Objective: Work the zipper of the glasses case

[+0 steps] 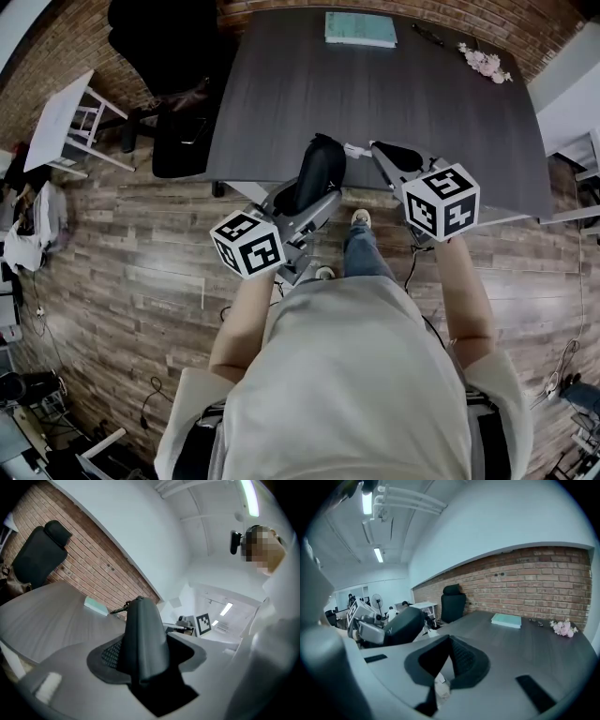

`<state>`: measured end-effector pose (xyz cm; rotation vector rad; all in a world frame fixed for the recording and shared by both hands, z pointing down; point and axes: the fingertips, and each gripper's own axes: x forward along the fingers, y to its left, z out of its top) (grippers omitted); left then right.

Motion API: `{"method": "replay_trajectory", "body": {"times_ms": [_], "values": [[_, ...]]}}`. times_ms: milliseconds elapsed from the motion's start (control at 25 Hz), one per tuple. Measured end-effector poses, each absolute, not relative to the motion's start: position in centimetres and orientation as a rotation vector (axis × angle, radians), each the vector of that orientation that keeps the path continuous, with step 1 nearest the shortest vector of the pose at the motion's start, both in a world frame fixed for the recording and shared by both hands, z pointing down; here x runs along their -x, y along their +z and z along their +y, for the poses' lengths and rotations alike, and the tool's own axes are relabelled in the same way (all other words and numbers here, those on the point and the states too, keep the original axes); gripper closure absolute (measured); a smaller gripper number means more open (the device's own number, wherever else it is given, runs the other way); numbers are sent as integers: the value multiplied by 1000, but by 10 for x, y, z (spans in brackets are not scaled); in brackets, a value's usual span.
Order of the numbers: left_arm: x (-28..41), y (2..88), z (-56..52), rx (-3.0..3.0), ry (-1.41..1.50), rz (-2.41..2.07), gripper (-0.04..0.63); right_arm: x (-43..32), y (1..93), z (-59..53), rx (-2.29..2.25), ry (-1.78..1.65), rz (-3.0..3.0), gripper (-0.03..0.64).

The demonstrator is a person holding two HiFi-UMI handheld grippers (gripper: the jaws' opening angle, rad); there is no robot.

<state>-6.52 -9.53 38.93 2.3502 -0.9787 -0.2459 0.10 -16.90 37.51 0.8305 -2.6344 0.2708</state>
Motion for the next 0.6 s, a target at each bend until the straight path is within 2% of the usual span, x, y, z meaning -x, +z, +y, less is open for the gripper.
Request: {"method": "replay_trajectory", "body": {"times_ms": [600], "values": [[78, 366, -136, -2344, -343, -1033, 336, 31, 422, -120, -696, 381, -2615, 611]]}}
